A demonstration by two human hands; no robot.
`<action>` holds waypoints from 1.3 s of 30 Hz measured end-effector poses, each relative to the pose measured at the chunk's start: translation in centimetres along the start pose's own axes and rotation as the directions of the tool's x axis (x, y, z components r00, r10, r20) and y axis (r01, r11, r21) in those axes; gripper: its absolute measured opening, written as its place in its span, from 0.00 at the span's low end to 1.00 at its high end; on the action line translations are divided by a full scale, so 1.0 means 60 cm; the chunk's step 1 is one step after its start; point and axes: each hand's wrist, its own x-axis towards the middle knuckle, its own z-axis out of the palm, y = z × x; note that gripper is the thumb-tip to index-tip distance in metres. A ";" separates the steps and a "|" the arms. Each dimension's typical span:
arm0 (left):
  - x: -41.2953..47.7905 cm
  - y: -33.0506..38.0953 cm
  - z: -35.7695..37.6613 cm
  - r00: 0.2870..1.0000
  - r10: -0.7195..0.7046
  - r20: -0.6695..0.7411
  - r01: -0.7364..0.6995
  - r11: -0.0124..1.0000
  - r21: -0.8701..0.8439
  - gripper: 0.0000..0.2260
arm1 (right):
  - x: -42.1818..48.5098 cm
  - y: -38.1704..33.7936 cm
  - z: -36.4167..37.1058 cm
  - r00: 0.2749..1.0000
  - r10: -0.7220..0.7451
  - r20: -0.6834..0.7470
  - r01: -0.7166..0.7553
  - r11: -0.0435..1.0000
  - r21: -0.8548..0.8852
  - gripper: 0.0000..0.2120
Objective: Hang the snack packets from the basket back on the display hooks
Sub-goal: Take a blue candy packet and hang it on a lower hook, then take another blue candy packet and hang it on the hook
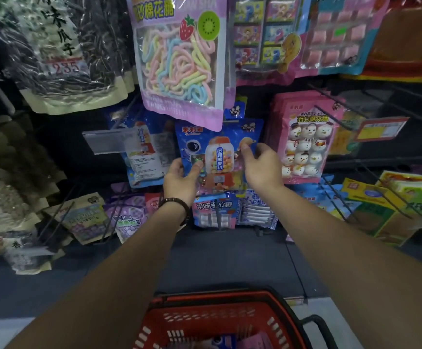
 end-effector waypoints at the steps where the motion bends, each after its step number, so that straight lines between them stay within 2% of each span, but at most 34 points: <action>1: -0.002 0.000 -0.002 1.000 -0.007 -0.014 0.007 1.000 0.018 0.10 | -0.004 0.003 -0.002 1.000 0.006 0.002 -0.006 1.000 0.003 0.17; 5: -0.021 0.001 -0.018 0.996 -0.049 -0.071 0.055 0.996 0.075 0.19 | -0.035 0.018 -0.017 0.999 0.046 0.018 -0.046 0.999 0.007 0.24; 7: -0.044 -0.002 -0.035 0.995 -0.081 -0.051 0.087 0.989 0.119 0.21 | -0.065 0.027 -0.025 0.997 0.071 0.029 -0.071 0.997 0.002 0.27; 9: -0.077 -0.009 -0.055 0.992 -0.128 -0.001 0.126 0.973 0.193 0.20 | -0.101 0.038 -0.030 0.996 0.086 -0.004 -0.086 0.996 -0.023 0.25; 11: -0.122 -0.022 -0.085 0.988 -0.135 0.072 0.112 0.958 0.266 0.16 | -0.154 0.052 -0.033 0.996 0.058 -0.071 -0.061 0.998 -0.029 0.18; 13: -0.168 -0.040 -0.119 0.982 -0.064 0.175 -0.003 0.934 0.356 0.10 | -0.210 0.073 -0.029 0.995 0.024 -0.093 -0.023 1.000 0.010 0.08; 15: -0.219 -0.067 -0.158 0.948 -0.036 0.317 -0.111 0.895 0.432 0.07 | -0.280 0.109 -0.020 0.998 0.053 -0.043 -0.052 0.998 0.019 0.06; 18: -0.293 -0.119 -0.203 0.864 -0.147 0.481 -0.178 0.805 0.566 0.07 | -0.384 0.185 0.004 0.974 0.205 0.096 -0.202 0.978 -0.048 0.05; 20: -0.334 -0.161 -0.226 0.813 -0.266 0.518 -0.141 0.774 0.618 0.05 | -0.443 0.236 0.029 0.888 0.391 0.241 -0.367 0.920 -0.138 0.03; 21: -0.352 -0.185 -0.236 0.791 -0.318 0.522 -0.122 0.755 0.645 0.05 | -0.472 0.262 0.039 0.801 0.506 0.321 -0.467 0.863 -0.195 0.04; 23: -0.387 -0.227 -0.259 0.748 -0.433 0.503 -0.095 0.680 0.727 0.08 | -0.529 0.311 0.050 0.573 0.702 0.423 -0.611 0.710 -0.351 0.08; 24: -0.402 -0.246 -0.268 0.717 -0.500 0.486 -0.080 0.634 0.770 0.08 | -0.553 0.334 0.051 0.491 0.762 0.423 -0.637 0.645 -0.423 0.11; 25: -0.412 -0.259 -0.273 0.674 -0.561 0.480 -0.078 0.592 0.802 0.08 | -0.574 0.356 0.050 0.444 0.803 0.397 -0.656 0.593 -0.467 0.12; 27: -0.416 -0.276 -0.274 0.596 -0.643 0.481 -0.089 0.543 0.835 0.05 | -0.603 0.386 0.048 0.408 0.857 0.315 -0.710 0.515 -0.481 0.13; 28: -0.413 -0.280 -0.270 0.568 -0.655 0.498 -0.077 0.560 0.825 0.04 | -0.612 0.394 0.049 0.404 0.874 0.270 -0.745 0.486 -0.457 0.12; 30: -0.403 -0.290 -0.264 0.546 -0.677 0.493 -0.073 0.549 0.833 0.08 | -0.623 0.407 0.057 0.373 0.904 0.209 -0.838 0.424 -0.342 0.10; 33: -0.387 -0.319 -0.267 0.510 -0.729 0.457 -0.167 0.437 0.884 0.14 | -0.624 0.421 0.080 0.241 0.938 0.251 -0.940 0.290 -0.179 0.09; 35: -0.380 -0.333 -0.272 0.487 -0.753 0.442 -0.182 0.408 0.895 0.13 | -0.622 0.426 0.100 0.166 0.938 0.305 -0.967 0.216 -0.139 0.14; 37: -0.375 -0.343 -0.272 0.497 -0.752 0.433 -0.173 0.403 0.899 0.10 | -0.616 0.425 0.119 0.122 0.939 0.320 -0.985 0.155 -0.080 0.20; 39: -0.374 -0.349 -0.270 0.508 -0.748 0.427 -0.156 0.408 0.899 0.10 | -0.610 0.424 0.141 0.107 0.943 0.314 -0.991 0.126 -0.042 0.20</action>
